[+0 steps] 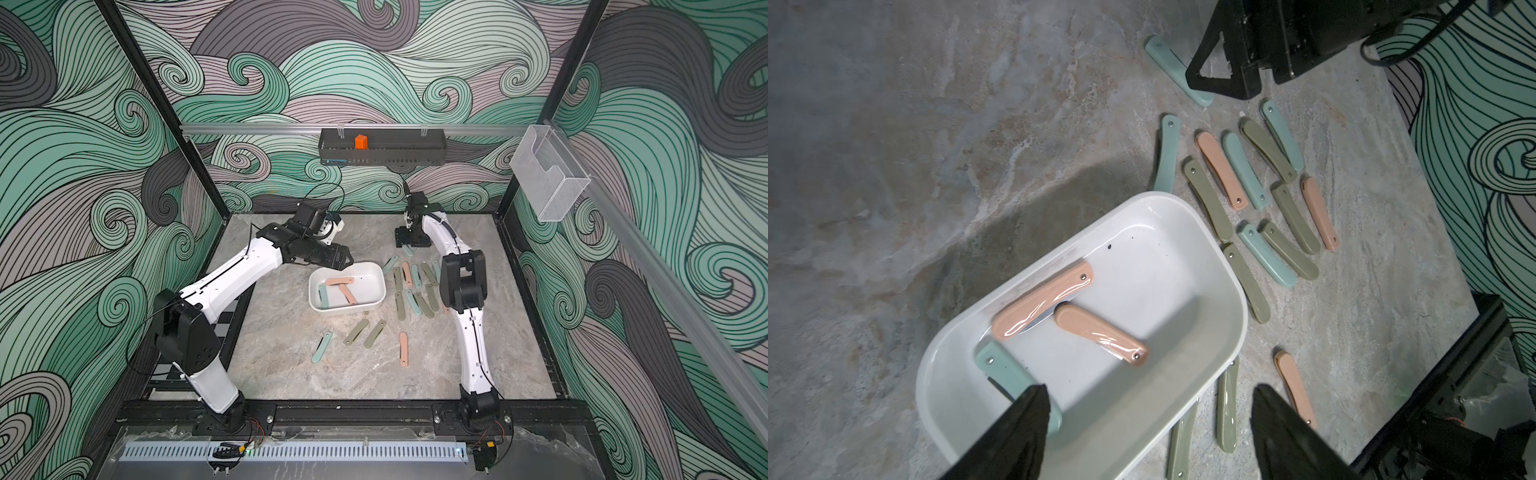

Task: Take the fruit knife out of the storage box
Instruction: Place the fruit knife at the center of the board.

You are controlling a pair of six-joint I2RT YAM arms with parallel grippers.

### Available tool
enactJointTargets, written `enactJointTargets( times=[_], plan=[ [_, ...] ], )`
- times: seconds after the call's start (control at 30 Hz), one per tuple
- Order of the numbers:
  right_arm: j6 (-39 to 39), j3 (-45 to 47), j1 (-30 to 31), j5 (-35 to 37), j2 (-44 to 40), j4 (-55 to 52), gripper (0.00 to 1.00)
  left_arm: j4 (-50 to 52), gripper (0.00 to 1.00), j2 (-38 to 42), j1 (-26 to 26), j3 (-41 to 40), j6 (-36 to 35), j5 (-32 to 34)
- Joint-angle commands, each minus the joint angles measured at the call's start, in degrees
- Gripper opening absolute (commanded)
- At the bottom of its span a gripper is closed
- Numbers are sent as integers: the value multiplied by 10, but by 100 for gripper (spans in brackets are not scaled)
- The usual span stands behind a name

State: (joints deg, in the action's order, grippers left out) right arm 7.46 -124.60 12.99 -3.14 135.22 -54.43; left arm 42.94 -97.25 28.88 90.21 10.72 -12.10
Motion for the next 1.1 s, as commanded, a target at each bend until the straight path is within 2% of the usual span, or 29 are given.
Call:
enactJointTargets(
  times=[0.0, 0.2, 0.47, 0.83, 0.93, 0.97, 1.07],
  plan=[
    [3, 61, 27, -52, -65, 25, 85, 21, 79, 51, -8, -17, -15, 37],
    [12, 172, 88, -89, -137, 66, 91, 41, 81, 126, -25, -75, -35, 81],
    [9, 255, 185, -61, -191, 107, 90, 52, 82, 222, -63, -151, -45, 70],
    [-17, 253, 263, -1, -136, 121, 74, 74, 82, 301, -68, -217, -47, 76],
    [-22, 245, 277, 9, -114, 122, 55, 79, 82, 317, -68, -228, -42, 76],
    [-23, 242, 280, 10, -108, 122, 52, 79, 82, 321, -69, -230, -40, 75],
    [-24, 233, 286, 15, -88, 122, 51, 82, 82, 336, -69, -234, -31, 63]
  ],
)
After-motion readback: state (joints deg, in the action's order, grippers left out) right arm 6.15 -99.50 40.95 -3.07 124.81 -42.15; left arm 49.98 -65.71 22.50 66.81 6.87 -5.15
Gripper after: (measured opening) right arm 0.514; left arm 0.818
